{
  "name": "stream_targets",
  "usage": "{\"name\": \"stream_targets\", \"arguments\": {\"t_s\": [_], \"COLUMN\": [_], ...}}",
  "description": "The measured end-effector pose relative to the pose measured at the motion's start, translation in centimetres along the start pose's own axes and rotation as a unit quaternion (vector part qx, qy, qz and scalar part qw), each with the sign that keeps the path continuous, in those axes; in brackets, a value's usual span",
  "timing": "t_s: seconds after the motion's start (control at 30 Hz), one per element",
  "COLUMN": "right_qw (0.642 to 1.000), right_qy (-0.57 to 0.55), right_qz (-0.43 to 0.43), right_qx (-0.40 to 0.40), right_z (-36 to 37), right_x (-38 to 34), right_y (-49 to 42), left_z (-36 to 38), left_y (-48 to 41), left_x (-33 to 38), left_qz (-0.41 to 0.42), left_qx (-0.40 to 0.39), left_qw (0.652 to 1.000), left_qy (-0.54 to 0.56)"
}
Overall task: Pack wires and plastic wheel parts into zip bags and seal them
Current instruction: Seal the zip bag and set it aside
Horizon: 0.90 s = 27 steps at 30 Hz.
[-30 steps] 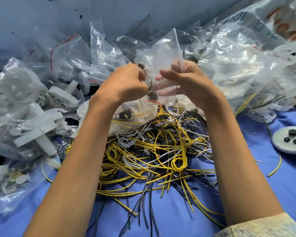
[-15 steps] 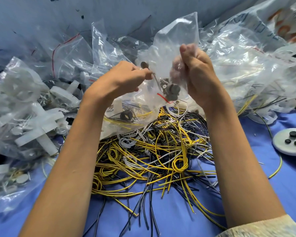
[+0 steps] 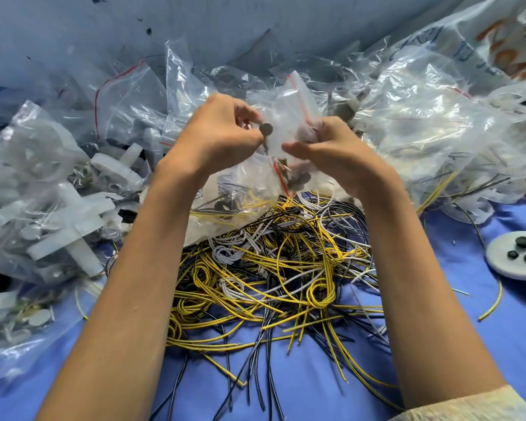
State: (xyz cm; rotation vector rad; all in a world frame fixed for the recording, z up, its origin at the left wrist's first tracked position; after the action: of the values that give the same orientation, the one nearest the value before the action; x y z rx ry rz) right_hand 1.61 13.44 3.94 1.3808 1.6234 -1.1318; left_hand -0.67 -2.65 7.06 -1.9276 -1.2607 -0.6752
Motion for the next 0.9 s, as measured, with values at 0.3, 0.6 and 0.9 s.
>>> {"name": "stream_targets", "arguments": {"t_s": [0.3,0.6,0.9], "right_qw": [0.998,0.991,0.978], "right_qy": [-0.045,-0.077,0.127], "right_qz": [0.027,-0.027,-0.020], "right_qx": [0.027,-0.106,-0.166], "right_z": [-0.8,0.0,0.2], "right_x": [-1.0,-2.4,-3.0], "right_y": [0.5,1.3,1.8], "left_z": [-0.2,-1.3,-3.6], "left_y": [0.5,1.6,2.9], "left_x": [1.1,2.8,4.9], "left_qz": [0.020,0.070,0.102], "left_qx": [-0.030,-0.027,-0.093], "left_qw": [0.997,0.989,0.954], "left_qy": [-0.063,-0.128,-0.266]}}
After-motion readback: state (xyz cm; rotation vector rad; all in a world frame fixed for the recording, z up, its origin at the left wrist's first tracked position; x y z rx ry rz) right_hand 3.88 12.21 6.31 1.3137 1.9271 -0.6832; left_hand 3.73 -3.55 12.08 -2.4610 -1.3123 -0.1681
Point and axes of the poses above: each hand's wrist, its own y-axis away from the middle knuckle, its own z-axis out of the palm, x = y × z, the point moved 2 cm from there along -y, towards the middle knuckle, and after that the axes turned 1 degree about -z, right-handed, at the moved point
